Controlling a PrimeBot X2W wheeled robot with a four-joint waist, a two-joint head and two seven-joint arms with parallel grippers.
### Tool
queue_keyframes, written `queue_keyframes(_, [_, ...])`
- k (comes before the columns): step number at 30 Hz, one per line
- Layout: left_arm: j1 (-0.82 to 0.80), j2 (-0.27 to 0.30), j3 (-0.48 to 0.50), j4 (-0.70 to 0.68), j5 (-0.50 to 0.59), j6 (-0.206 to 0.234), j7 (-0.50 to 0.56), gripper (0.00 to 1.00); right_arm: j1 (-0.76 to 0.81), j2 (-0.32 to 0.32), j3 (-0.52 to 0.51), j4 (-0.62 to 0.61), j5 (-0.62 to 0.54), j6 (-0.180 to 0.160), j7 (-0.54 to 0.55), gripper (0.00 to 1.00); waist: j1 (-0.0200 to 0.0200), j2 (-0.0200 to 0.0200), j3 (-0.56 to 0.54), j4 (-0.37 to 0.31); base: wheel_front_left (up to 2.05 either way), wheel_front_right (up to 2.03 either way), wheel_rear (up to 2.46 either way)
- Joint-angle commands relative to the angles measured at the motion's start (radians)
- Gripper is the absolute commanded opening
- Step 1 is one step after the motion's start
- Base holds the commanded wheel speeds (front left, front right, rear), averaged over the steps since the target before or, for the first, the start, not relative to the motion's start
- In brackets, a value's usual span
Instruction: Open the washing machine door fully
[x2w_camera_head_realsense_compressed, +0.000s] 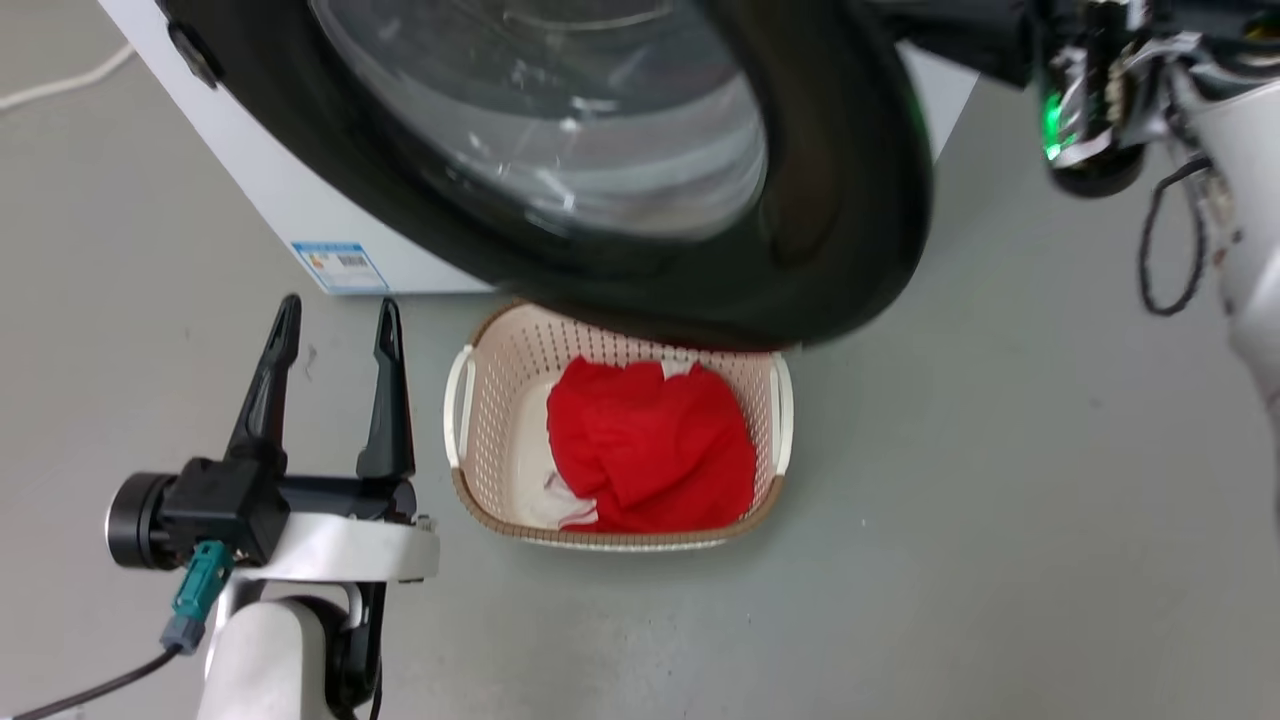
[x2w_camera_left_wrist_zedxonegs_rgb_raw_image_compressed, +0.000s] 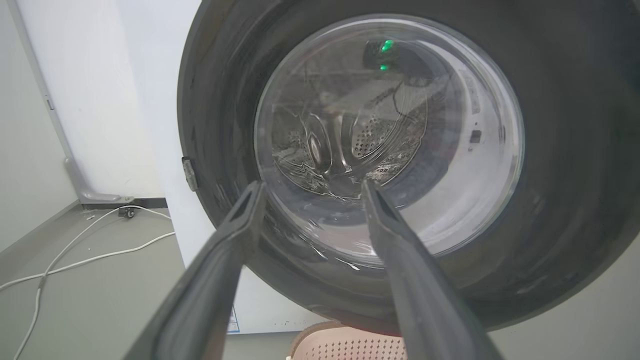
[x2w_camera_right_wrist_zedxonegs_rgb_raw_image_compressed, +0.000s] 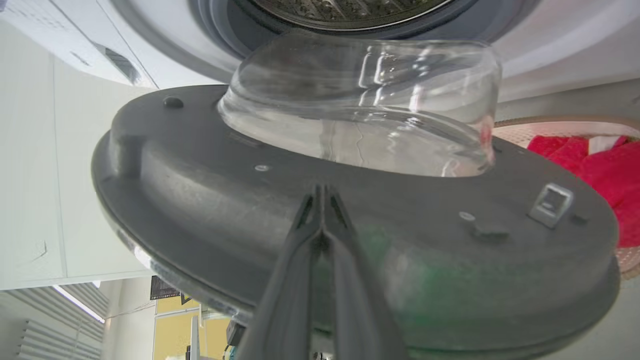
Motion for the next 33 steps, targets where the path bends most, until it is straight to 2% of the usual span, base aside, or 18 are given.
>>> queue_keyframes(1, [0.017, 0.0, 0.0, 0.004, 0.002, -0.002, -0.002, 1.0, 0.033, 0.017, -0.007, -0.013, 0.017, 0.002, 0.018, 0.0, 0.0, 0.0, -0.039, -0.002, 0.0, 0.0, 0.0])
queue_keyframes(8, [0.088, 0.0, -0.015, 0.018, -0.014, 0.02, -0.002, 1.0, 0.206, 0.081, 0.003, -0.145, 0.049, 0.002, 0.134, 0.0, 0.0, 0.0, -0.14, 0.004, 0.0, 0.0, 0.0])
queue_keyframes(17, [0.135, 0.0, -0.022, 0.023, -0.018, 0.038, -0.002, 1.0, 0.364, 0.12, 0.07, -0.313, 0.092, 0.002, 0.157, 0.0, 0.0, 0.0, -0.176, 0.01, 0.0, 0.0, 0.0])
queue_keyframes(18, [0.136, 0.0, -0.025, 0.025, -0.014, 0.039, -0.002, 1.0, 0.405, 0.123, 0.111, -0.369, 0.137, 0.002, 0.147, 0.0, 0.0, 0.0, -0.179, 0.015, 0.0, 0.0, 0.0])
queue_keyframes(20, [0.136, 0.0, -0.026, 0.027, -0.011, 0.039, -0.002, 1.0, 0.422, 0.123, 0.137, -0.397, 0.161, 0.002, 0.136, 0.0, 0.0, 0.0, -0.18, 0.018, 0.0, 0.0, 0.0])
queue_keyframes(23, [0.141, -0.001, -0.026, 0.032, -0.005, 0.039, -0.002, 1.0, 0.466, 0.118, 0.241, -0.479, 0.238, 0.002, 0.057, 0.0, 0.0, 0.0, -0.185, 0.023, 0.0, 0.0, 0.0])
queue_keyframes(28, [0.148, 0.0, -0.025, 0.034, -0.007, 0.043, -0.002, 1.0, 0.503, 0.117, 0.297, -0.527, 0.281, 0.002, -0.113, 0.0, 0.0, 0.0, -0.195, 0.024, 0.0, 0.0, 0.0])
queue_keyframes(30, [0.153, 0.0, -0.025, 0.035, -0.009, 0.044, -0.002, 1.0, 0.515, 0.117, 0.283, -0.529, 0.262, 0.002, -0.216, 0.0, 0.0, 0.0, -0.205, 0.021, 0.0, 0.0, 0.0])
queue_keyframes(31, [0.161, 0.0, -0.025, 0.036, -0.011, 0.047, -0.002, 1.0, 0.556, 0.092, 0.24, -0.553, 0.224, 0.002, -0.388, 0.0, 0.0, 0.0, -0.22, 0.016, 0.0, 0.0, 0.0])
queue_keyframes(33, [0.168, 0.0, -0.023, 0.037, -0.013, 0.05, -0.002, 1.0, 0.595, 0.064, 0.204, -0.584, 0.193, 0.002, -0.505, 0.0, 0.0, 0.0, -0.229, 0.013, 0.0, 0.0, 0.0])
